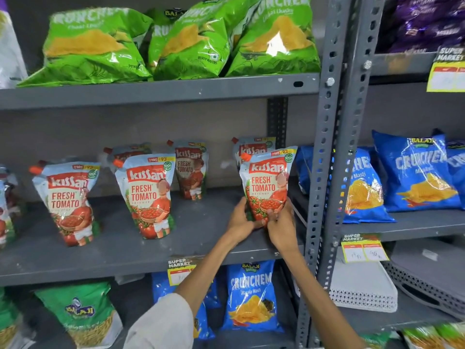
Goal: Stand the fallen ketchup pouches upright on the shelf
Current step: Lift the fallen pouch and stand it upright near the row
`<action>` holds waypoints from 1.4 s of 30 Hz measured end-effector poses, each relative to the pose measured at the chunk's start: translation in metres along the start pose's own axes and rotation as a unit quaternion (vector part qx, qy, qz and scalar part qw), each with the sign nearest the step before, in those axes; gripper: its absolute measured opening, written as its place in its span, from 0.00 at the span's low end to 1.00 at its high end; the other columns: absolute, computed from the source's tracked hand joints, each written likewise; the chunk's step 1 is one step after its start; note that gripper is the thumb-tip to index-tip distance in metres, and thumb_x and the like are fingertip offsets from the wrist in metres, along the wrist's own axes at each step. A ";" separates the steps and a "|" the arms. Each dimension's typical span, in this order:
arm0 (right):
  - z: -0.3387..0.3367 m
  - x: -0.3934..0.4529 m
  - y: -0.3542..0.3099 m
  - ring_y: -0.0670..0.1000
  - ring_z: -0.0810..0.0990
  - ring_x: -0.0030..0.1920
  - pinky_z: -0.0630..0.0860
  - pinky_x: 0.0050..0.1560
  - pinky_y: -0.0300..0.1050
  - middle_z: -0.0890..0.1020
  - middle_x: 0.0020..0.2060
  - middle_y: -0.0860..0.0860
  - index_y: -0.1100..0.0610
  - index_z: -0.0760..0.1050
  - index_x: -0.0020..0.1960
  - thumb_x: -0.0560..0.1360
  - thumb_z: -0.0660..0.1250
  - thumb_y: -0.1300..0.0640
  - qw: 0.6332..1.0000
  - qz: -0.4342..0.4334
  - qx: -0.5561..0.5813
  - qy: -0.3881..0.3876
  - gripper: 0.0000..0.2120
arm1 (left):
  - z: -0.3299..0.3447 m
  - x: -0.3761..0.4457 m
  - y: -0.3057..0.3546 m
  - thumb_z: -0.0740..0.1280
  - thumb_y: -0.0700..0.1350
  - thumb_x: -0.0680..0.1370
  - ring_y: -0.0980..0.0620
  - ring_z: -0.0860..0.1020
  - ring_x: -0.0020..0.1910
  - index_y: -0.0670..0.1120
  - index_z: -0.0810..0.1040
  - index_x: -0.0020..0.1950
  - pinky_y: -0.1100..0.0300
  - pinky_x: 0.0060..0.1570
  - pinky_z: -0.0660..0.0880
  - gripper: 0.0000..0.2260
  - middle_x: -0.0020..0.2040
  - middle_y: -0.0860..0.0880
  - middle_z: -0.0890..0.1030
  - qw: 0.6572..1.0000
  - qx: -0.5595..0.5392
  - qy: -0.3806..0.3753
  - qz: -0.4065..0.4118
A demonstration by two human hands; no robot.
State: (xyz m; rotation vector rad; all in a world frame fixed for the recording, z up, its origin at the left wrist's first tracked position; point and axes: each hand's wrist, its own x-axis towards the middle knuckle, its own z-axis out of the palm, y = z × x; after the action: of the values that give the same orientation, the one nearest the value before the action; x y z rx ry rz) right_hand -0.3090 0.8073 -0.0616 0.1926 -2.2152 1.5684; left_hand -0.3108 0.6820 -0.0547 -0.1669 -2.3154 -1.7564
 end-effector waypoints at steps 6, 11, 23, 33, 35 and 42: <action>0.012 -0.039 -0.013 0.51 0.66 0.72 0.64 0.69 0.39 0.66 0.73 0.54 0.57 0.58 0.75 0.78 0.63 0.62 0.987 -0.090 -0.004 0.133 0.28 | -0.020 -0.013 0.001 0.78 0.39 0.70 0.47 0.77 0.63 0.45 0.68 0.74 0.54 0.63 0.75 0.35 0.66 0.46 0.77 1.000 -0.028 0.008 -0.006; 0.051 -0.046 -0.038 0.45 0.74 0.63 0.70 0.65 0.40 0.77 0.63 0.49 0.54 0.71 0.67 0.77 0.64 0.62 0.977 -0.205 0.022 0.053 0.18 | -0.084 -0.039 0.004 0.75 0.38 0.74 0.54 0.84 0.53 0.53 0.79 0.58 0.64 0.51 0.80 0.17 0.52 0.51 0.85 0.993 -0.015 0.085 0.082; 0.182 -0.039 -0.103 0.52 0.75 0.67 0.72 0.68 0.54 0.75 0.67 0.53 0.56 0.59 0.73 0.71 0.75 0.53 0.934 -0.053 0.142 -0.324 0.37 | -0.259 -0.095 -0.032 0.76 0.38 0.72 0.57 0.79 0.49 0.50 0.75 0.57 0.67 0.47 0.76 0.17 0.51 0.53 0.80 0.939 0.005 0.342 0.046; 0.179 -0.043 -0.094 0.52 0.75 0.66 0.71 0.69 0.51 0.75 0.67 0.53 0.57 0.60 0.74 0.72 0.74 0.54 0.946 -0.063 0.097 -0.302 0.36 | -0.247 -0.081 -0.044 0.76 0.39 0.73 0.55 0.80 0.50 0.41 0.70 0.69 0.73 0.39 0.78 0.27 0.59 0.45 0.80 0.986 0.007 0.159 -0.047; 0.165 -0.036 -0.083 0.52 0.75 0.66 0.72 0.68 0.51 0.76 0.66 0.54 0.58 0.61 0.73 0.72 0.74 0.55 0.951 -0.058 0.090 -0.291 0.35 | -0.232 -0.077 -0.038 0.77 0.40 0.72 0.56 0.80 0.49 0.42 0.71 0.68 0.74 0.38 0.78 0.27 0.54 0.50 0.80 0.989 0.003 0.144 -0.044; 0.124 -0.022 -0.055 0.51 0.76 0.64 0.72 0.62 0.44 0.76 0.64 0.52 0.58 0.61 0.72 0.74 0.72 0.52 0.960 -0.055 0.080 -0.263 0.32 | -0.178 -0.060 -0.033 0.77 0.41 0.72 0.47 0.82 0.56 0.42 0.71 0.67 0.59 0.52 0.81 0.26 0.59 0.43 0.82 0.990 0.017 0.140 -0.022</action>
State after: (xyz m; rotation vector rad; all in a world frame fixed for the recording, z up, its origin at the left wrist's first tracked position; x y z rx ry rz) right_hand -0.3018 0.6702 -0.0574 0.8546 -2.3943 1.7895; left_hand -0.2402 0.5052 -0.0552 0.1314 -2.1580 -1.6400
